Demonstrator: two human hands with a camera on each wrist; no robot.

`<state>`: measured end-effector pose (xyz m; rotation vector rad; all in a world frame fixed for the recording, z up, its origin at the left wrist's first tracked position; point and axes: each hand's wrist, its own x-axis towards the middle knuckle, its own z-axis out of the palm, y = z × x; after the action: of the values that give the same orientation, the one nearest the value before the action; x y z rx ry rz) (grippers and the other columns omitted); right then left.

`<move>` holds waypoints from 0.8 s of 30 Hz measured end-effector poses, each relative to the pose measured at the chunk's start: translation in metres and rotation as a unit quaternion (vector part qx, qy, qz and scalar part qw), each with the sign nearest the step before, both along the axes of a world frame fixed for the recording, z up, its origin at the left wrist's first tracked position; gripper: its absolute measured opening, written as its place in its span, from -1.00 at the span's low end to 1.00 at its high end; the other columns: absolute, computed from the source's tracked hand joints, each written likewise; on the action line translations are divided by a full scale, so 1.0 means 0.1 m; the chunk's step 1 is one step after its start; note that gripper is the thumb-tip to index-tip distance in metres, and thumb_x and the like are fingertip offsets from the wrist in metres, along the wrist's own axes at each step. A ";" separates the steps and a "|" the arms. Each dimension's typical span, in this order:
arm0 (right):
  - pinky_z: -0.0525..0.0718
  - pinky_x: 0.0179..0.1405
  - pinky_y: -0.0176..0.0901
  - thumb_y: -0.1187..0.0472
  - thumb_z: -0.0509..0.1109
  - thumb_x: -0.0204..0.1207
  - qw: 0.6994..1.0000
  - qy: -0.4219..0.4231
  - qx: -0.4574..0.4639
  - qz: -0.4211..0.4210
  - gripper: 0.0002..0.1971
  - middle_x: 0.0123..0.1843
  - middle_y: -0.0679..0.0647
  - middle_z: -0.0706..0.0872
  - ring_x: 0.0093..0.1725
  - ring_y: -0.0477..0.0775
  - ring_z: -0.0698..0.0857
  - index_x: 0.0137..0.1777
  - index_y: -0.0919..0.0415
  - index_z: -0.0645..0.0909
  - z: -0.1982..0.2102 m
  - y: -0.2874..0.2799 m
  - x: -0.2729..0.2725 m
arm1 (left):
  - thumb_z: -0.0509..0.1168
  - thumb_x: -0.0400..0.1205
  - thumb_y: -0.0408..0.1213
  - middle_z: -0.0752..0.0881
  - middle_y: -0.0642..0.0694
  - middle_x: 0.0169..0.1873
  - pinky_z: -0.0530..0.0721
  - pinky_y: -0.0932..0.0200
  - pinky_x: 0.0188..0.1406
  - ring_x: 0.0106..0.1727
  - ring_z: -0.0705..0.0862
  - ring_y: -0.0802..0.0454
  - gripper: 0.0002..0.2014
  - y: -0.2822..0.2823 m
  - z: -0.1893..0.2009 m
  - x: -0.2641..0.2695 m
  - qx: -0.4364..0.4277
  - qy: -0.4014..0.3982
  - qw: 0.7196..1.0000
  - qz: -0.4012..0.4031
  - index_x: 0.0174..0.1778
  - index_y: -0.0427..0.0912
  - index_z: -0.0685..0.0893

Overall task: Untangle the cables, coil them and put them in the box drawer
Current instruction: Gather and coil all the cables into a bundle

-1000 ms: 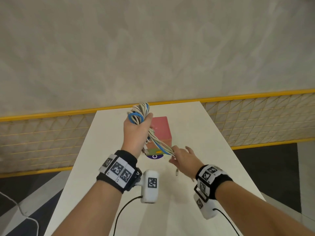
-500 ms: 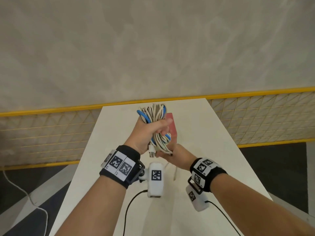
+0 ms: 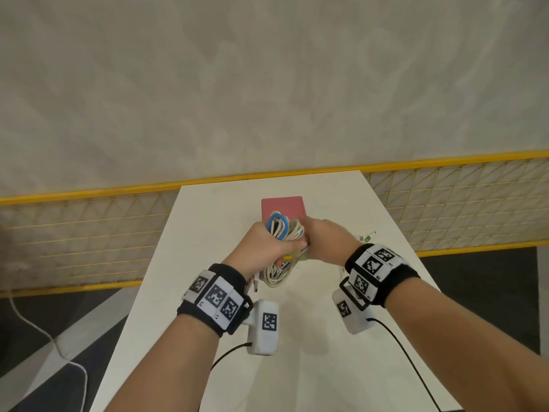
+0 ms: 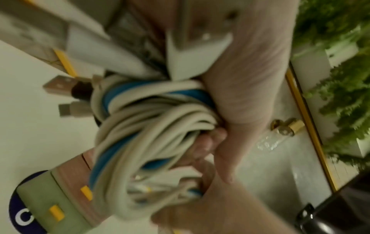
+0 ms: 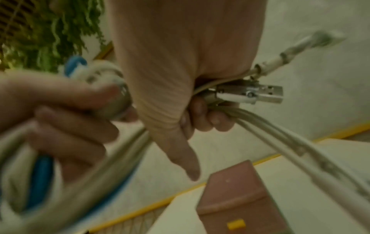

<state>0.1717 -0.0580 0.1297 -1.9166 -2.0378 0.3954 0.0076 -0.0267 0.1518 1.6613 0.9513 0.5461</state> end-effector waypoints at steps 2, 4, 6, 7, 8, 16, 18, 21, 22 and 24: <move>0.69 -0.14 0.03 0.18 0.55 0.33 0.997 0.069 -0.006 0.026 -0.44 -0.04 0.21 0.77 -0.10 0.22 0.74 0.27 0.19 0.39 0.08 0.04 -0.02 | 0.60 0.41 -0.24 0.71 -0.12 -0.43 0.58 0.29 -0.50 -0.56 0.59 0.14 -0.80 0.00 -0.05 0.06 0.014 0.025 1.000 -0.001 -0.20 -0.22 0.74; 0.68 -0.18 0.05 0.26 0.55 0.34 0.992 0.117 -0.029 0.046 -0.41 -0.11 0.25 0.77 -0.18 0.22 0.73 0.29 0.15 0.31 0.13 0.04 -0.01 | 0.64 0.35 -0.23 0.74 -0.07 -0.43 0.61 0.27 -0.44 -0.51 0.63 0.15 -0.78 0.03 -0.10 0.07 0.019 0.045 0.999 -0.009 -0.25 -0.17 0.73; 0.69 -0.18 -0.03 0.36 0.50 0.37 0.983 0.170 -0.052 0.057 -0.41 -0.13 0.26 0.76 -0.19 0.22 0.72 0.31 0.12 0.28 0.17 0.01 0.02 | 0.66 0.30 -0.20 0.79 -0.07 -0.36 0.70 0.12 -0.31 -0.39 0.70 0.11 -0.73 0.06 -0.14 0.05 0.030 0.065 0.997 -0.006 -0.19 -0.16 0.77; 0.69 -0.22 -0.16 0.42 0.46 0.37 0.977 0.192 -0.061 0.062 -0.41 -0.17 0.20 0.73 -0.23 0.14 0.70 0.31 0.12 0.27 0.19 -0.02 0.03 | 0.64 0.30 -0.21 0.81 -0.11 -0.30 0.75 0.03 -0.22 -0.31 0.73 0.07 -0.72 0.06 -0.15 0.04 0.040 0.067 0.997 -0.001 -0.15 -0.16 0.77; 0.64 -0.31 -0.35 0.47 0.44 0.37 0.973 0.211 -0.068 0.063 -0.41 -0.22 0.10 0.69 -0.28 -0.01 0.67 0.32 0.14 0.27 0.21 -0.04 0.03 | 0.61 0.30 -0.22 0.82 -0.15 -0.24 0.75 -0.03 -0.13 -0.25 0.74 0.04 -0.71 0.07 -0.17 0.04 0.047 0.069 0.996 0.009 -0.11 -0.17 0.77; 0.57 -0.17 -0.41 0.14 0.32 0.60 0.976 0.216 0.001 0.041 -0.77 -0.09 -0.08 0.67 -0.17 -0.23 0.63 0.19 0.17 0.44 0.13 -0.19 0.19 | 0.50 0.52 -0.26 0.73 -0.23 -0.32 0.71 0.12 -0.26 -0.29 0.68 0.03 -0.88 0.06 -0.12 0.04 0.027 -0.018 0.998 0.049 -0.09 -0.18 0.76; 0.52 -0.27 -0.37 0.12 0.19 0.67 0.982 0.184 -0.003 0.030 -0.81 -0.22 -0.15 0.60 -0.31 -0.26 0.58 0.18 0.19 0.42 0.07 -0.24 0.19 | 0.52 0.51 -0.20 0.74 -0.27 -0.27 0.74 0.10 -0.22 -0.26 0.69 0.03 -0.82 0.05 -0.14 0.05 0.011 -0.043 0.997 0.057 -0.04 -0.18 0.77; 0.54 -0.27 -0.24 0.23 0.15 0.67 0.967 0.247 0.053 -0.019 -0.87 -0.23 -0.02 0.62 -0.32 -0.13 0.57 0.13 0.26 0.40 0.00 -0.24 0.04 | 0.53 0.51 -0.23 0.77 -0.03 -0.34 0.68 0.29 -0.32 -0.32 0.72 0.13 -0.83 -0.02 -0.17 0.13 -0.012 -0.098 0.992 0.078 -0.06 -0.21 0.77; 0.58 -0.22 -0.19 0.28 0.15 0.66 0.955 0.285 0.075 -0.042 -0.89 -0.18 0.01 0.63 -0.25 -0.06 0.61 0.13 0.26 0.40 -0.01 -0.23 -0.03 | 0.54 0.50 -0.24 0.80 0.01 -0.31 0.68 0.33 -0.29 -0.28 0.76 0.16 -0.84 -0.06 -0.16 0.16 -0.022 -0.120 0.989 0.088 -0.06 -0.18 0.77; 0.62 -0.16 -0.20 0.34 0.12 0.65 0.931 0.343 0.104 -0.071 -0.87 -0.10 0.01 0.64 -0.17 -0.04 0.64 0.15 0.19 0.37 -0.02 -0.22 -0.17 | 0.54 0.48 -0.21 0.83 -0.01 -0.19 0.72 0.31 -0.16 -0.15 0.80 0.16 -0.79 -0.10 -0.18 0.22 -0.029 -0.149 0.982 0.108 -0.01 -0.12 0.74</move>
<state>0.1546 -0.0800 0.1280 -1.4958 -1.4103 0.6704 0.0301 -0.0370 0.1342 1.3828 0.9201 0.8792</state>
